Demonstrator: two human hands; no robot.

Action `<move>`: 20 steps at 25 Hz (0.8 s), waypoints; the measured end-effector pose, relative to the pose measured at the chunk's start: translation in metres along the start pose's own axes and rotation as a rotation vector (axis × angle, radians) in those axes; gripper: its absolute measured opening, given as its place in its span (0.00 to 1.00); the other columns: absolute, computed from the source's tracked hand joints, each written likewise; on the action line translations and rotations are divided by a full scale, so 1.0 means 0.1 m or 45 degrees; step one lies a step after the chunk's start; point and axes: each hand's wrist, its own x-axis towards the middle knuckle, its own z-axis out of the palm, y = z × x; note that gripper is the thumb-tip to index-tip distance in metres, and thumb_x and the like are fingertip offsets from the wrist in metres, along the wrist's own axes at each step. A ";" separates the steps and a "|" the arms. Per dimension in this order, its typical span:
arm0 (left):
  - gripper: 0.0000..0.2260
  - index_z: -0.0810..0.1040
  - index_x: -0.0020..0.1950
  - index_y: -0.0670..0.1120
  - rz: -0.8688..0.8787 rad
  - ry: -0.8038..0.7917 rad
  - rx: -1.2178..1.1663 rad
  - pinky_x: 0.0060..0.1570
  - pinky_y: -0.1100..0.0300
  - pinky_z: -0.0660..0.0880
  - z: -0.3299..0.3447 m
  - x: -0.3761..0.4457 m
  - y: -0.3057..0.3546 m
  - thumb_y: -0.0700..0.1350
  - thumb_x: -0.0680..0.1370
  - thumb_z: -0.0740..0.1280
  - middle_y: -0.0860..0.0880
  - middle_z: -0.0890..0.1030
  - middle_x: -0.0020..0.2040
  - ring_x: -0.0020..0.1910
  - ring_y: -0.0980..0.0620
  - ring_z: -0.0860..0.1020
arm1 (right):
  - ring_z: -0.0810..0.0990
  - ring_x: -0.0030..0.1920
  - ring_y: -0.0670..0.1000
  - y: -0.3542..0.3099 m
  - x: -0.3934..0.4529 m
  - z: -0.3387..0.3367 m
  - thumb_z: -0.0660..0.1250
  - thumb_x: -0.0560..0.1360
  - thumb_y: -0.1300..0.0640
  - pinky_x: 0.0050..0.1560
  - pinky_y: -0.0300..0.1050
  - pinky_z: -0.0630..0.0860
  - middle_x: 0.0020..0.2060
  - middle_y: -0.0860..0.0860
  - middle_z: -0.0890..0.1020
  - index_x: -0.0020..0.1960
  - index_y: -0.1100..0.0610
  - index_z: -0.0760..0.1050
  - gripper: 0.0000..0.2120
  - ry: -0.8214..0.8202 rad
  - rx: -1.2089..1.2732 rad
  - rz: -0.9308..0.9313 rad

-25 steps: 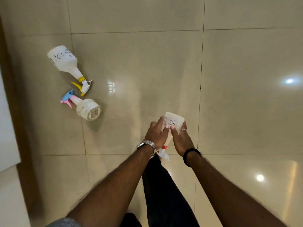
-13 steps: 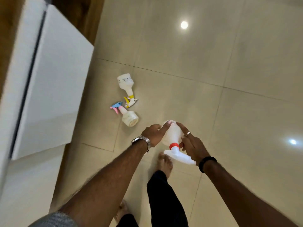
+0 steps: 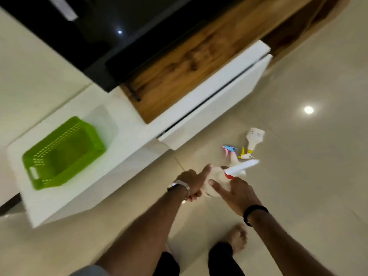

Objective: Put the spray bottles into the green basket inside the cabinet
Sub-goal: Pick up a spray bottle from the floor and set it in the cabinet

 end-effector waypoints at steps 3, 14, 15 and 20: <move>0.52 0.84 0.38 0.41 -0.068 -0.036 -0.332 0.37 0.56 0.83 -0.42 -0.23 -0.67 0.86 0.59 0.45 0.46 0.86 0.32 0.26 0.50 0.82 | 0.80 0.62 0.53 -0.76 0.11 0.38 0.58 0.71 0.23 0.54 0.43 0.71 0.63 0.46 0.81 0.72 0.42 0.69 0.36 0.006 -0.004 -0.075; 0.33 0.58 0.79 0.42 -0.184 0.641 -2.892 0.72 0.44 0.67 -1.68 -0.03 -3.59 0.63 0.83 0.43 0.38 0.70 0.74 0.72 0.38 0.71 | 0.81 0.58 0.50 -2.74 0.59 1.86 0.62 0.68 0.26 0.61 0.51 0.77 0.64 0.40 0.79 0.72 0.32 0.63 0.34 -0.040 -0.015 -0.399; 0.32 0.57 0.80 0.44 -0.197 0.708 -2.967 0.72 0.44 0.67 -1.74 -0.01 -3.83 0.63 0.83 0.43 0.39 0.68 0.74 0.72 0.38 0.70 | 0.81 0.58 0.50 -2.79 0.60 1.98 0.63 0.68 0.26 0.60 0.52 0.78 0.63 0.41 0.79 0.73 0.31 0.63 0.35 -0.050 -0.023 -0.404; 0.27 0.63 0.78 0.47 -0.267 1.160 -2.856 0.75 0.46 0.63 -2.03 0.02 -4.95 0.59 0.84 0.49 0.46 0.66 0.78 0.77 0.43 0.64 | 0.78 0.63 0.51 -2.84 0.57 2.33 0.64 0.68 0.27 0.63 0.58 0.78 0.64 0.42 0.77 0.74 0.32 0.63 0.36 -0.081 -0.084 -0.393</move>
